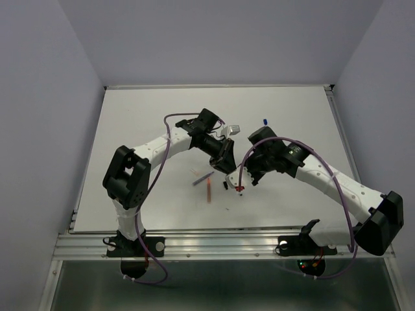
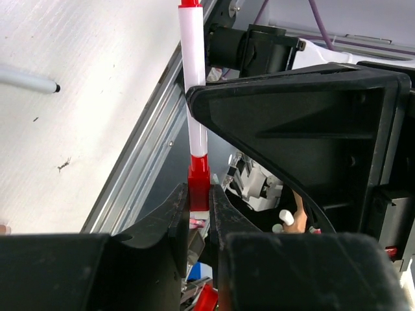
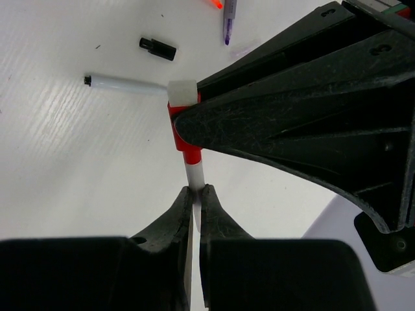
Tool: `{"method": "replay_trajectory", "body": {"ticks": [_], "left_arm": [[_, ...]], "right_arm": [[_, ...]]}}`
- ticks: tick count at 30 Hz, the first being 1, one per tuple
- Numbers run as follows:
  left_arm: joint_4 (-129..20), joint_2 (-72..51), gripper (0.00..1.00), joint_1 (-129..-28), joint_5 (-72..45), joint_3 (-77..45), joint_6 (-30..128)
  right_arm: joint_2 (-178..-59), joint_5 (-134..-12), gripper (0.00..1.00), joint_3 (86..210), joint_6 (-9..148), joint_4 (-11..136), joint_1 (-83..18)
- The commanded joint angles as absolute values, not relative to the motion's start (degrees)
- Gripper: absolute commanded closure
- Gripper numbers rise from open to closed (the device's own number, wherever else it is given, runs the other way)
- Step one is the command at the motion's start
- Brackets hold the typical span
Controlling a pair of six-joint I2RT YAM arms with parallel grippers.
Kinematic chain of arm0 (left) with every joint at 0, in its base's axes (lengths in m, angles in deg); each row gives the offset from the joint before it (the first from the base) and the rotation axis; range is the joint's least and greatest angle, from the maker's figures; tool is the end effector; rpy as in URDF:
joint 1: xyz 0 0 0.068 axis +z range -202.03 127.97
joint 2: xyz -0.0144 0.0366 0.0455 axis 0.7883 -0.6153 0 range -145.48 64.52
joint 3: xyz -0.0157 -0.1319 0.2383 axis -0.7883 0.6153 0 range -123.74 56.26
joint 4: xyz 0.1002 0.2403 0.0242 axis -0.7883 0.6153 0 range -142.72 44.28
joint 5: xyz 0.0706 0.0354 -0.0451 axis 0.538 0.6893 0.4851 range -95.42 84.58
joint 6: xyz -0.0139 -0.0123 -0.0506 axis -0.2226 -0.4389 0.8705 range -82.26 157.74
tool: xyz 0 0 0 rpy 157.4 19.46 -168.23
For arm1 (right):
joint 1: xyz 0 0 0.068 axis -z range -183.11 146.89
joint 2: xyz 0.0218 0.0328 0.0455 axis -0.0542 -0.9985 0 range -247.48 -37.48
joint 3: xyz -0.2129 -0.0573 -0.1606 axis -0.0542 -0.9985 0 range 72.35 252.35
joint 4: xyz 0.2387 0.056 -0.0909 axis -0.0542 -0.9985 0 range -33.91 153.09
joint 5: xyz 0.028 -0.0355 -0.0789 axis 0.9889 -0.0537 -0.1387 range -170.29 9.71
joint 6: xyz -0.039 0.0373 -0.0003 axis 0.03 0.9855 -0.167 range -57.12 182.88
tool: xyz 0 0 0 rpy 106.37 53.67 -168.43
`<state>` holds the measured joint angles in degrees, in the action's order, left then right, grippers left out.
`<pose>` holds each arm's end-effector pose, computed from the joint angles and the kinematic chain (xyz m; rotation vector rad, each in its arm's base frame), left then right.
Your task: Insert the pens into the pen caps
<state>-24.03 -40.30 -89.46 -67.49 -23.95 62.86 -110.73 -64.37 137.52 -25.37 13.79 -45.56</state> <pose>0.2902 -0.2616 0.2485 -0.7693 -2.4493 1.7281 0.1802 0.1783 0.3000 -2.3273 0.9548 0.0378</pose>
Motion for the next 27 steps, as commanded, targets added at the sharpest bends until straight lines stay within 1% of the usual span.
{"method": "replay_trajectory", "body": {"ticks": [1,2,3,5,10,11,12,13,18,20,21,22,24,25,27], "left_arm": [[-34.6,-38.3,0.75,-89.6,-61.1,-28.7,60.1],[-35.0,-38.1,0.69,-89.8,-61.1,-28.7,60.2],[-35.0,-37.9,0.58,-89.8,-61.5,-28.7,60.2],[-35.0,-37.3,0.47,-89.8,-61.2,-29.1,60.3],[-34.0,-36.6,0.41,-89.7,-61.3,-30.8,59.7],[-33.5,-37.0,0.27,-89.7,-61.2,-31.3,59.4],[-33.1,-37.0,0.17,-89.7,-61.1,-31.6,59.3],[-32.9,-37.1,0.13,-89.7,-60.8,-31.9,59.3],[-32.6,-37.0,0.13,-88.4,-59.7,-32.1,58.9],[-31.6,-35.8,0.12,-86.5,-56.6,-32.8,58.3],[-31.6,-35.1,0.03,-85.8,-54.9,-33.0,58.3],[-31.2,-34.1,0.01,-85.0,-49.9,-33.3,58.4],[-30.6,-30.5,0.01,-83.7,-43.3,-33.8,58.7],[-30.7,-28.8,0.01,-82.5,-36.0,-33.8,59.3],[-30.9,-23.4,0.01,-81.6,-27.9,-33.0,60.2]], "right_arm": [[-110.5,-46.0,0.99,139.9,-24.5,17.1,-50.5],[-110.6,-46.4,0.99,139.9,-24.4,17.0,-50.5],[-110.8,-46.8,0.99,139.9,-24.5,17.0,-50.5],[-111.1,-47.9,0.99,139.7,-24.4,17.1,-50.5],[-111.4,-50.2,0.99,139.3,-23.3,17.7,-50.5],[-111.4,-51.0,0.99,139.2,-23.1,17.7,-50.5],[-111.3,-51.3,0.99,139.2,-22.8,17.7,-50.5],[-111.2,-51.5,0.99,139.2,-22.5,17.9,-50.5],[-110.6,-52.0,0.99,139.4,-19.1,17.9,-50.5],[-110.6,-52.0,0.99,140.5,-15.1,18.4,-50.5],[-110.6,-52.0,0.99,140.8,-15.1,18.9,-50.5],[-111.1,-51.9,0.99,141.9,-11.3,19.8,-50.0],[-111.8,-50.3,0.99,143.0,-7.6,20.7,-48.1],[-112.2,-49.5,0.99,143.5,-5.4,21.9,-45.4],[-112.3,-45.9,0.99,144.3,-1.7,24.5,-41.6]]}}
